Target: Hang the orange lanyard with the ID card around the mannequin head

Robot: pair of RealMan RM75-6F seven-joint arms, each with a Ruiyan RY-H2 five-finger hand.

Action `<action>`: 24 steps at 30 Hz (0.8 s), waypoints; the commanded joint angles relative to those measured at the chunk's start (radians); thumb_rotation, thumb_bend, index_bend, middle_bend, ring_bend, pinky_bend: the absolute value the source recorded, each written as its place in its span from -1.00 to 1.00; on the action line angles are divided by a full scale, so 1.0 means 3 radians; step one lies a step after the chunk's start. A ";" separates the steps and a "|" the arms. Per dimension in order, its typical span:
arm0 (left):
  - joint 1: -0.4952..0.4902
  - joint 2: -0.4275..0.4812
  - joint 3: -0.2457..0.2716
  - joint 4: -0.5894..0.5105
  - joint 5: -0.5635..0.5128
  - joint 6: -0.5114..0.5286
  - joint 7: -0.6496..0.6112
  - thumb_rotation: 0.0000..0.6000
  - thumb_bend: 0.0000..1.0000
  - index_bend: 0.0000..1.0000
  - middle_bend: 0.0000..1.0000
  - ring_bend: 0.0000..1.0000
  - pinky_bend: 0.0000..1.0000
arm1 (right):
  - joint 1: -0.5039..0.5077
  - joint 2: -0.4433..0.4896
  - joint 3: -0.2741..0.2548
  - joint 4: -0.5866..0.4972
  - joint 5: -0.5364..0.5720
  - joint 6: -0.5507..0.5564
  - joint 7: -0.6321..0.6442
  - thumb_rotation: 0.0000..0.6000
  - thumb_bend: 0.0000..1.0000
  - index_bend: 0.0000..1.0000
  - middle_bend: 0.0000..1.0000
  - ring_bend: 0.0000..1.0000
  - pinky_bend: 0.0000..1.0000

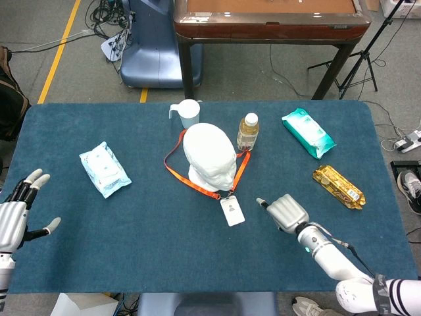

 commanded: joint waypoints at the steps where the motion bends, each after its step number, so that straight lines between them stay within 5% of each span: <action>1: 0.0006 -0.0010 0.0002 0.0012 0.0012 -0.0031 0.0007 1.00 -0.61 -0.80 -0.88 -0.84 -0.51 | 0.0198 -0.0238 0.0038 0.0152 0.0253 -0.0086 -0.0127 1.00 0.61 -0.81 1.00 1.00 1.00; 16: 0.0094 -0.0004 0.0016 0.0071 0.0141 -0.0044 -0.0027 1.00 -0.61 -0.75 -0.88 -0.84 -0.51 | 0.0721 -0.0962 0.0118 0.0743 0.0903 -0.0069 -0.0255 1.00 0.61 -0.81 1.00 1.00 1.00; 24: 0.0145 0.0017 0.0027 0.0083 0.0209 -0.0031 -0.0085 1.00 -0.61 -0.74 -0.88 -0.84 -0.51 | 0.0823 -0.1023 0.0028 0.0705 0.0985 0.0024 -0.0290 1.00 0.61 -0.81 1.00 1.00 1.00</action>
